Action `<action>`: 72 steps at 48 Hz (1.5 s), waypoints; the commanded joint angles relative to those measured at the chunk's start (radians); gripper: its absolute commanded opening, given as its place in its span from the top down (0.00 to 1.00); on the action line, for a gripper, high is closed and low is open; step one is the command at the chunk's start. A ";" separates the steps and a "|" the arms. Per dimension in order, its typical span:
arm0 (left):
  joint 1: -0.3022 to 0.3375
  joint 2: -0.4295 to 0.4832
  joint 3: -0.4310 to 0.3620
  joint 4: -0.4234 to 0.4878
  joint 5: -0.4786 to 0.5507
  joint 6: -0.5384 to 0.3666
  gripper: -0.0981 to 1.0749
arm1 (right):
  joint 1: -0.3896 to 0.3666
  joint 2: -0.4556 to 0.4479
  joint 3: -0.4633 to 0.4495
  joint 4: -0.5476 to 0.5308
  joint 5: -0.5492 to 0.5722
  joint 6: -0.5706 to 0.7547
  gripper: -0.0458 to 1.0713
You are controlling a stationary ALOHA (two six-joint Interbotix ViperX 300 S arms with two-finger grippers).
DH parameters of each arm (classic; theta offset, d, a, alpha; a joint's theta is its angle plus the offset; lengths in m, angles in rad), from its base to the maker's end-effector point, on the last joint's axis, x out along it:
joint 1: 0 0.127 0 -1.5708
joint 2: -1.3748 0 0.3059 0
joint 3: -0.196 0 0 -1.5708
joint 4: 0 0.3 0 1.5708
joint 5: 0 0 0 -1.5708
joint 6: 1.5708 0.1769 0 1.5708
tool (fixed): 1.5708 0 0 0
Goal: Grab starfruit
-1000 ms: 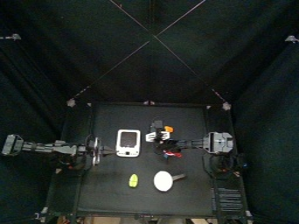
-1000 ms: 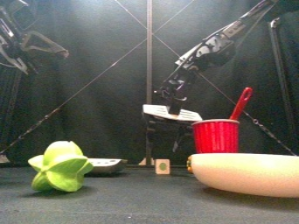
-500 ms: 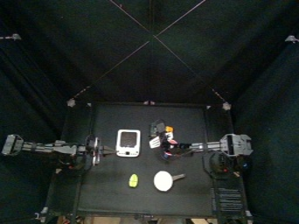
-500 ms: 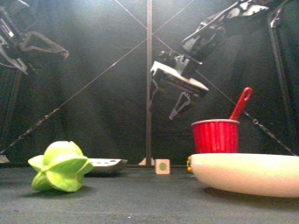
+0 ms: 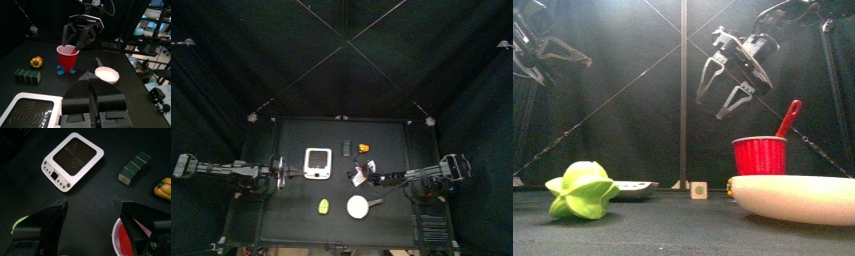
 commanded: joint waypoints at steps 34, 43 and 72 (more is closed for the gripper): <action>-0.025 0.012 -0.017 -0.009 0.084 -0.006 0.62 | 0.106 -0.032 0.035 -0.038 0.006 0.000 0.05; -0.026 0.023 -0.118 -0.153 0.083 -0.011 0.47 | 0.104 -0.040 0.026 -0.035 0.005 0.003 0.05; -0.029 0.272 -0.359 -0.563 0.354 -0.017 0.10 | 0.074 -0.198 0.071 -0.164 -0.023 0.002 0.05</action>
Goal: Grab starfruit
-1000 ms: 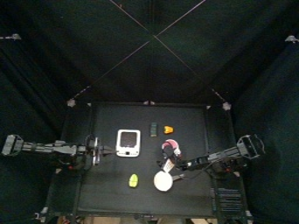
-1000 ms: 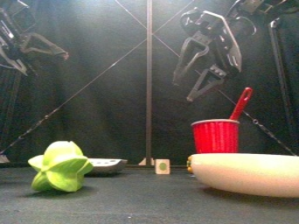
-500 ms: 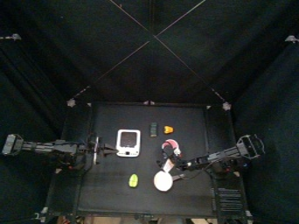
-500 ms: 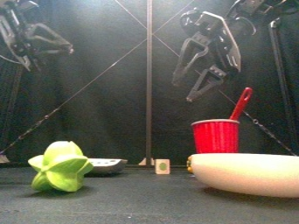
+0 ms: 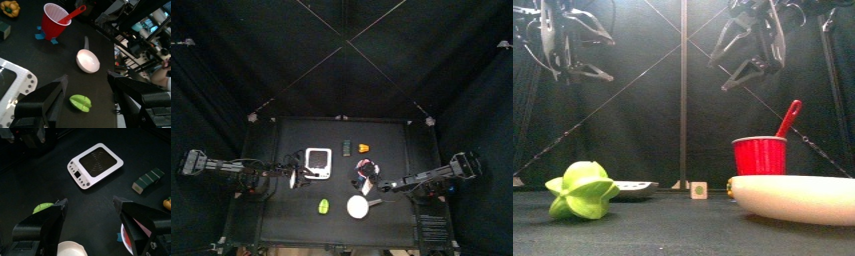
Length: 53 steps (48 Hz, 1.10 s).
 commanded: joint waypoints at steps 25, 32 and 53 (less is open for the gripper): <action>-0.054 0.006 -0.322 -0.101 -0.127 0.018 0.10 | -0.069 -0.299 0.161 -0.166 -0.051 0.011 0.05; -0.112 0.009 -0.313 -0.075 -0.255 0.014 0.09 | -0.072 -0.302 0.176 -0.195 -0.071 0.011 0.05; -0.178 0.014 -0.249 -0.133 -0.529 -0.054 0.10 | -0.089 -0.342 0.209 -0.212 -0.078 0.005 0.05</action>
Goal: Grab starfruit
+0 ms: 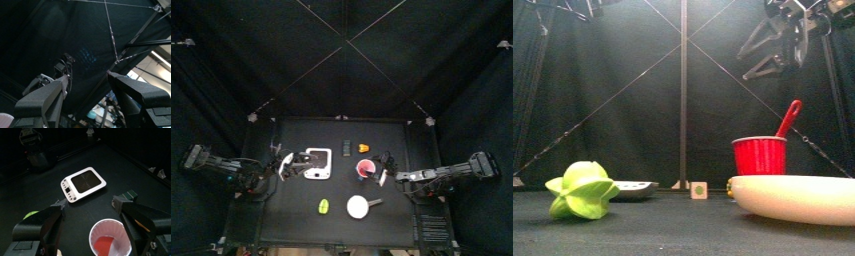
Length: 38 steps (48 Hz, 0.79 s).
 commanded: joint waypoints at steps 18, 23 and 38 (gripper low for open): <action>0.106 0.069 -0.152 -0.256 0.492 0.083 0.11 | -0.002 -0.060 0.021 0.006 -0.002 0.005 0.05; 0.137 0.101 -0.190 -0.272 0.615 0.083 0.11 | -0.002 -0.060 0.023 0.006 -0.002 0.005 0.05; 0.296 0.161 -0.258 -0.275 0.893 0.078 0.11 | -0.002 -0.060 0.026 0.006 -0.002 0.005 0.05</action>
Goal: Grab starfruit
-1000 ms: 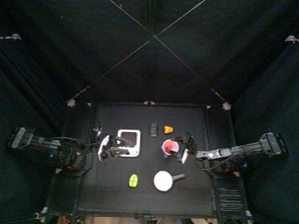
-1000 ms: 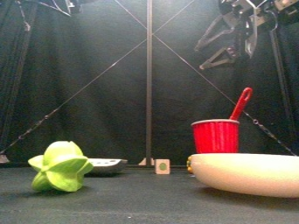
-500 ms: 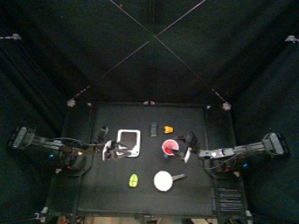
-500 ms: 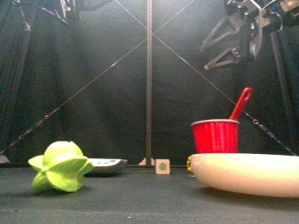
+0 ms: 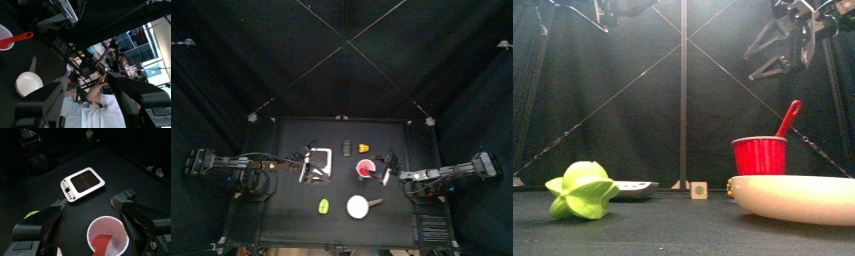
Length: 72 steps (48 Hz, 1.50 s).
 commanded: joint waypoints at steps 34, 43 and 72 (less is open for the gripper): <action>0.120 0.021 -0.144 0.873 0.486 -0.841 0.24 | -0.002 -0.006 -0.005 -0.003 -0.002 0.002 0.05; -0.084 0.071 -0.153 1.266 0.577 -1.230 0.24 | -0.002 -0.006 0.000 -0.003 -0.002 0.002 0.05; -0.337 0.456 -0.199 1.275 0.719 -1.520 0.20 | -0.008 -0.054 0.031 -0.003 0.002 0.002 0.05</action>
